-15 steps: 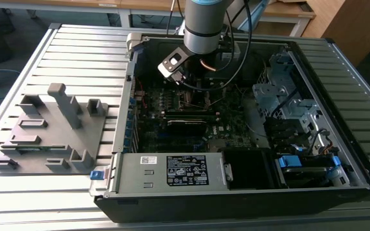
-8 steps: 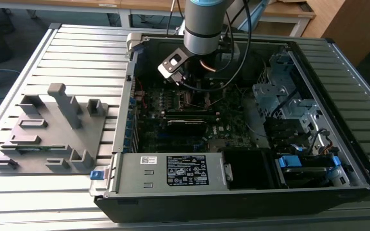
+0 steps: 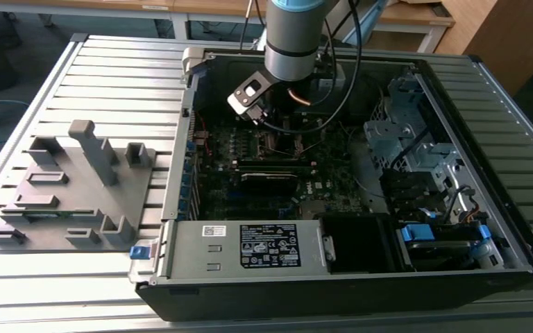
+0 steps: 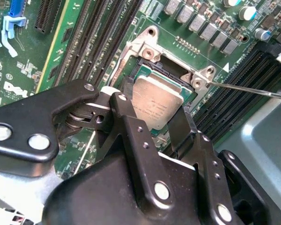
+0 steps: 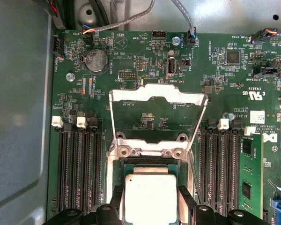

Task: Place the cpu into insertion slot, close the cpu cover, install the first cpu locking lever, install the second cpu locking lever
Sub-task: 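Place the cpu into insertion slot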

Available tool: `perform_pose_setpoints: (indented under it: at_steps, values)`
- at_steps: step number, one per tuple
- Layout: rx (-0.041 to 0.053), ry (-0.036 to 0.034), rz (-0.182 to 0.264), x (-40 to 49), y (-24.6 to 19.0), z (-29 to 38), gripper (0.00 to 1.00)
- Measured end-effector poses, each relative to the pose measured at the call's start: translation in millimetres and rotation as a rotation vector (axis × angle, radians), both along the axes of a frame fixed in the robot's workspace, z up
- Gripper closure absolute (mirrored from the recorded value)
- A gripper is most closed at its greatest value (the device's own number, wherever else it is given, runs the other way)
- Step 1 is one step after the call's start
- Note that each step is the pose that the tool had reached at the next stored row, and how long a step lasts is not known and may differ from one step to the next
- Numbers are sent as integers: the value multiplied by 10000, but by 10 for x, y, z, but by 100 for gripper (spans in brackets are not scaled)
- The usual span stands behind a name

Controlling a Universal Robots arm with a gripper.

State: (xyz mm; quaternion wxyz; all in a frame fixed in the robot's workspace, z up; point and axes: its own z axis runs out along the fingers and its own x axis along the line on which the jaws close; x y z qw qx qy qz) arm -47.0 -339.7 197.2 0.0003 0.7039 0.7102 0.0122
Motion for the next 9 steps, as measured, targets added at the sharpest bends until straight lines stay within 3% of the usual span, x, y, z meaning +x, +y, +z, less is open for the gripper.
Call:
perform_pose_setpoints:
  at_steps: [9]
  values:
    - [-1,1,0,9,0,-27,46]
